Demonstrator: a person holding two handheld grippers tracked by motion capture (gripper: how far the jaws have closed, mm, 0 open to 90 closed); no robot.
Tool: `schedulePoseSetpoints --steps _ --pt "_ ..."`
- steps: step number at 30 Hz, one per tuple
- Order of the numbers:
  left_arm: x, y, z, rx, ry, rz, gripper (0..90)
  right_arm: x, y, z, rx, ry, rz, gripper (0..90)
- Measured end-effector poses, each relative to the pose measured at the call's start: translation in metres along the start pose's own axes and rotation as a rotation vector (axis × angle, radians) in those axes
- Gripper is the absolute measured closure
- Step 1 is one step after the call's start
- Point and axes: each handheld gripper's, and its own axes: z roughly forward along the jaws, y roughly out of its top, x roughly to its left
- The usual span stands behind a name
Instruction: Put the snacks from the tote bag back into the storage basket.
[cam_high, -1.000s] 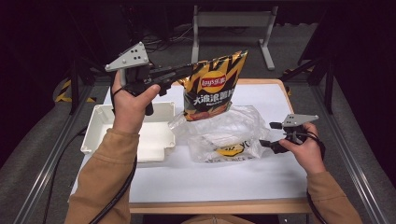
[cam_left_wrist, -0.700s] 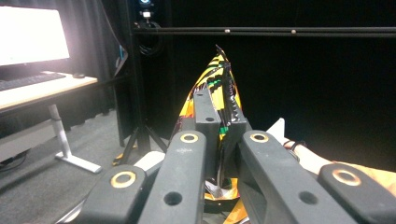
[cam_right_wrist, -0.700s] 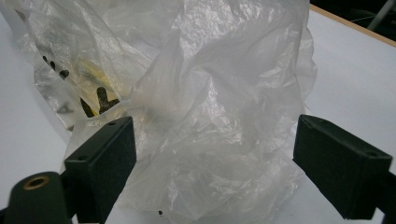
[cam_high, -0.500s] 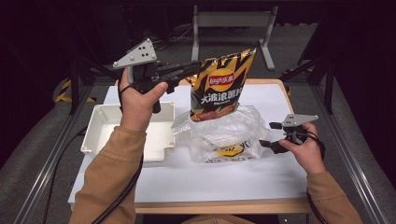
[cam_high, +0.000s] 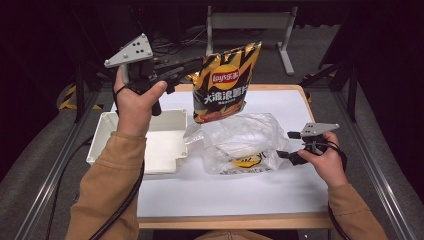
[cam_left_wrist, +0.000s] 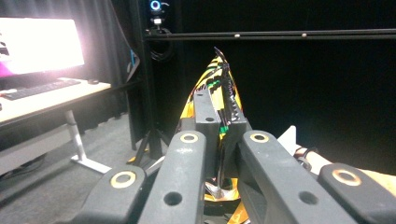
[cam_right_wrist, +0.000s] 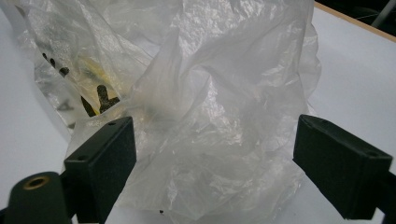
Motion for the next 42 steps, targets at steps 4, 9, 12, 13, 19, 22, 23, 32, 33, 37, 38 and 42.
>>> schedulePoseSetpoints --steps 4,9,12,13,19,22,23,32,33,37,38,42 --pt "0.008 -0.002 -0.009 -0.007 0.021 -0.011 89.2 0.000 -0.001 0.001 0.003 0.000 0.001 13.5" --pt "0.014 -0.007 -0.019 0.011 0.047 -0.010 89.2 0.002 0.000 0.002 0.008 -0.002 0.000 13.4" --pt "0.018 -0.010 -0.028 0.017 0.066 -0.008 89.2 0.003 -0.001 0.002 0.016 -0.009 0.001 13.0" --pt "0.019 -0.011 -0.031 0.020 0.070 -0.007 89.2 0.004 -0.002 0.002 0.024 -0.017 0.002 13.1" --pt "0.028 -0.018 -0.047 0.035 0.090 -0.014 89.2 0.006 -0.004 -0.002 0.017 -0.028 0.009 13.1" --pt "0.031 -0.019 -0.056 0.040 0.098 -0.015 89.2 0.006 -0.003 -0.004 0.015 -0.037 0.011 12.8" --pt "0.033 -0.019 -0.058 0.044 0.103 -0.012 89.2 0.007 -0.003 -0.004 0.014 -0.037 0.013 12.8" --pt "0.041 -0.022 -0.074 0.077 0.117 -0.003 89.2 0.012 -0.004 -0.004 0.024 -0.046 0.012 12.8" --pt "0.042 -0.023 -0.075 0.082 0.117 -0.004 89.2 0.013 -0.003 -0.004 0.023 -0.049 0.012 12.8" --pt "0.045 -0.025 -0.080 0.087 0.118 0.000 89.1 0.014 -0.002 -0.007 0.013 -0.058 0.013 12.8" --pt "0.045 -0.026 -0.082 0.089 0.118 -0.005 89.2 0.014 -0.002 -0.008 0.011 -0.059 0.015 12.8" --pt "0.048 -0.030 -0.089 0.097 0.115 -0.008 89.2 0.014 -0.004 -0.009 0.011 -0.059 0.022 12.8"
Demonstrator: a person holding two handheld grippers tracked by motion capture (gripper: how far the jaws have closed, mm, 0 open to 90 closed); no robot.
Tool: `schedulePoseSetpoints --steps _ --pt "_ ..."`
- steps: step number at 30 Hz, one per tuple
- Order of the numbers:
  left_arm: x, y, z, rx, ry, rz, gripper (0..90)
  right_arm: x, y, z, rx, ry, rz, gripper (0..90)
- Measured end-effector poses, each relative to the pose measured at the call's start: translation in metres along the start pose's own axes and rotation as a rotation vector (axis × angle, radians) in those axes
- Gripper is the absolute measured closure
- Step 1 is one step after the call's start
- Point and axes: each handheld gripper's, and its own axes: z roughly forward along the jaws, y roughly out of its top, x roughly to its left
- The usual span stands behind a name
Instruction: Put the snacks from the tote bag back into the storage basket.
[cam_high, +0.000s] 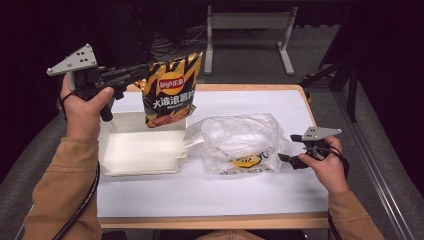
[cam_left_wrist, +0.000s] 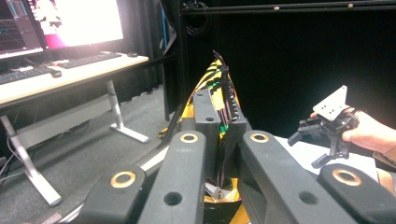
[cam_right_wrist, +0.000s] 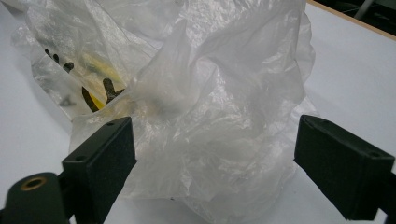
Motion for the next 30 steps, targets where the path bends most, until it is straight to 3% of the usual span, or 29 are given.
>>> schedulePoseSetpoints --steps 12,30 --pt "0.014 -0.020 -0.012 0.018 -0.008 -0.028 89.2 -0.001 -0.003 -0.001 -0.002 0.006 0.005 12.4" --pt "0.028 -0.056 -0.011 0.033 -0.002 -0.077 89.1 -0.001 -0.004 0.001 0.004 0.021 -0.004 11.6"
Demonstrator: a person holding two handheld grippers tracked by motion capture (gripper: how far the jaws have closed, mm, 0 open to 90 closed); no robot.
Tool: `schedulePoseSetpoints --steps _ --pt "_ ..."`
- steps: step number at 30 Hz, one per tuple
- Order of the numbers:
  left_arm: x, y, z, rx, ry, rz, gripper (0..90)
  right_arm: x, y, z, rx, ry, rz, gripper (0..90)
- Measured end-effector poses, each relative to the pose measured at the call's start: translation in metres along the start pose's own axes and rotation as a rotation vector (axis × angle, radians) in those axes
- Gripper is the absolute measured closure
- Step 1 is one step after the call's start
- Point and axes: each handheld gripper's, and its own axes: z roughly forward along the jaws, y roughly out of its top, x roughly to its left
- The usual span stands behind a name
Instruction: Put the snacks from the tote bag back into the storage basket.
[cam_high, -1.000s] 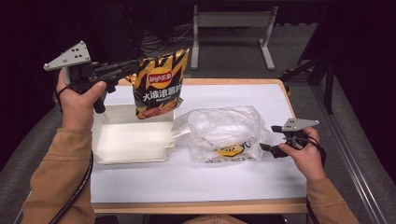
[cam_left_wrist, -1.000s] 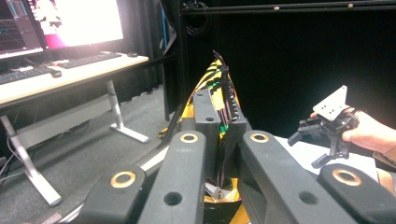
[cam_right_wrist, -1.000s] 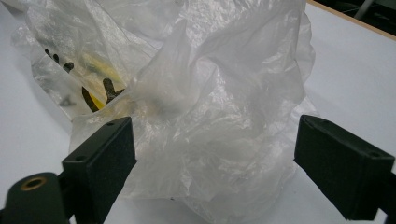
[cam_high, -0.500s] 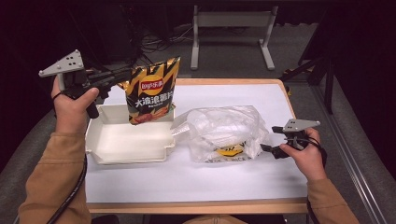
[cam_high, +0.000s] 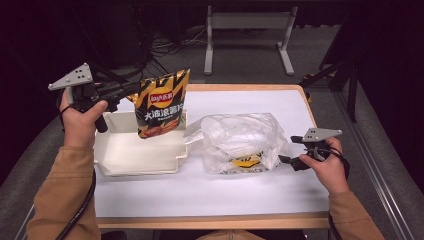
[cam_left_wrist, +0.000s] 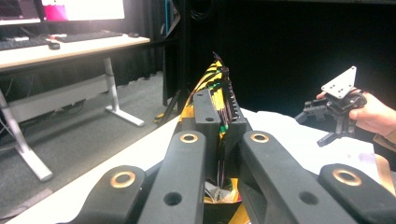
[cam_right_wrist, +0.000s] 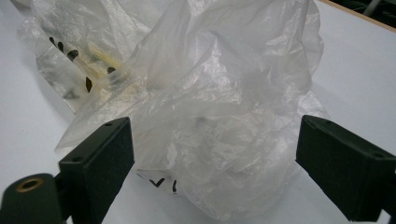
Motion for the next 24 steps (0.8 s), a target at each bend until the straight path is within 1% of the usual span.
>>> schedulePoseSetpoints --steps 2,7,10,15,18,19,24 --pt "0.003 -0.006 0.000 0.005 -0.003 -0.018 89.0 0.000 0.000 0.000 -0.003 0.003 0.000 11.4" --pt "0.009 -0.018 0.002 0.019 -0.012 -0.038 89.1 0.000 0.000 -0.002 -0.005 -0.001 0.002 11.3" --pt "0.011 -0.023 0.003 0.043 -0.014 -0.036 89.1 0.000 0.000 -0.002 -0.004 0.000 0.000 11.3" --pt "0.014 -0.030 0.003 0.051 -0.010 -0.040 89.1 0.000 0.000 0.000 0.000 0.004 -0.001 11.3" --pt "0.016 -0.035 0.003 0.071 -0.003 -0.048 89.2 0.000 -0.001 0.000 0.001 0.006 -0.002 11.3" --pt "0.016 -0.036 0.003 0.072 0.000 -0.057 89.1 0.000 -0.001 0.000 0.001 0.005 -0.002 11.3" --pt "0.021 -0.045 0.004 0.056 -0.002 -0.075 89.2 -0.001 -0.001 0.000 0.003 0.006 -0.004 11.2"
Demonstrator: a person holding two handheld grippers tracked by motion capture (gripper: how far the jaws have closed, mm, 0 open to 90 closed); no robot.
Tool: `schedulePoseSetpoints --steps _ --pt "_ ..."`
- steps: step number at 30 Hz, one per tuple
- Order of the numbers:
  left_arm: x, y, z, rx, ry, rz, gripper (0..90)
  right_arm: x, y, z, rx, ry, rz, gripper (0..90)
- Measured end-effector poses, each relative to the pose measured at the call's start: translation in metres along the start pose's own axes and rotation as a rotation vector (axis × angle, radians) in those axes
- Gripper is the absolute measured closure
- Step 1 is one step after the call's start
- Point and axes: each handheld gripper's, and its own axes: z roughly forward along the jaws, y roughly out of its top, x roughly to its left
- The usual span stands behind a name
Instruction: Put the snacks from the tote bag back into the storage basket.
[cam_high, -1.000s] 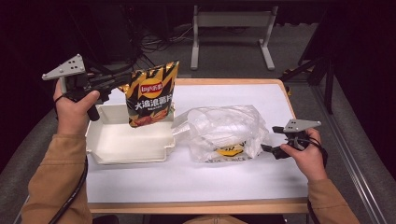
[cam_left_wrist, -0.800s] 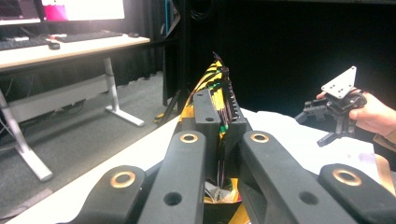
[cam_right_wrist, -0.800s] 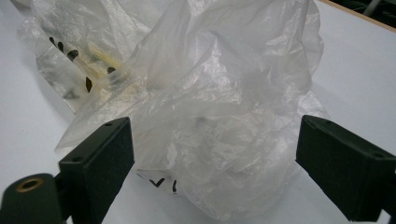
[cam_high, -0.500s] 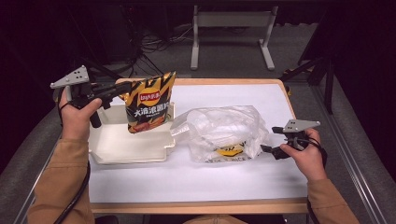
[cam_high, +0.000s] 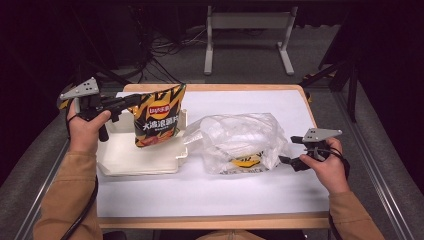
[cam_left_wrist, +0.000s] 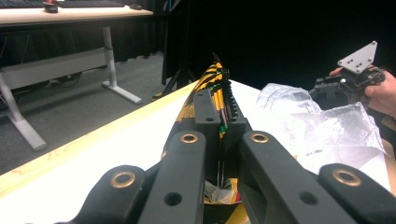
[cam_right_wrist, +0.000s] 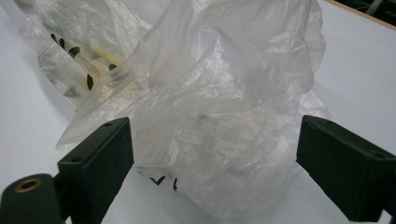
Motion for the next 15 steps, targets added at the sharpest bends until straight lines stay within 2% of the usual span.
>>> schedulePoseSetpoints --steps 5,11,15 --pt "0.003 -0.007 0.003 0.006 0.002 -0.009 89.1 0.000 0.001 0.001 0.000 0.004 -0.002 11.2" --pt "0.008 -0.016 0.008 -0.009 -0.018 -0.038 89.1 0.000 0.000 0.000 0.001 0.003 -0.003 11.2" --pt "0.010 -0.019 0.011 -0.007 -0.017 -0.039 89.1 0.000 0.000 0.000 0.001 0.002 0.000 11.2"
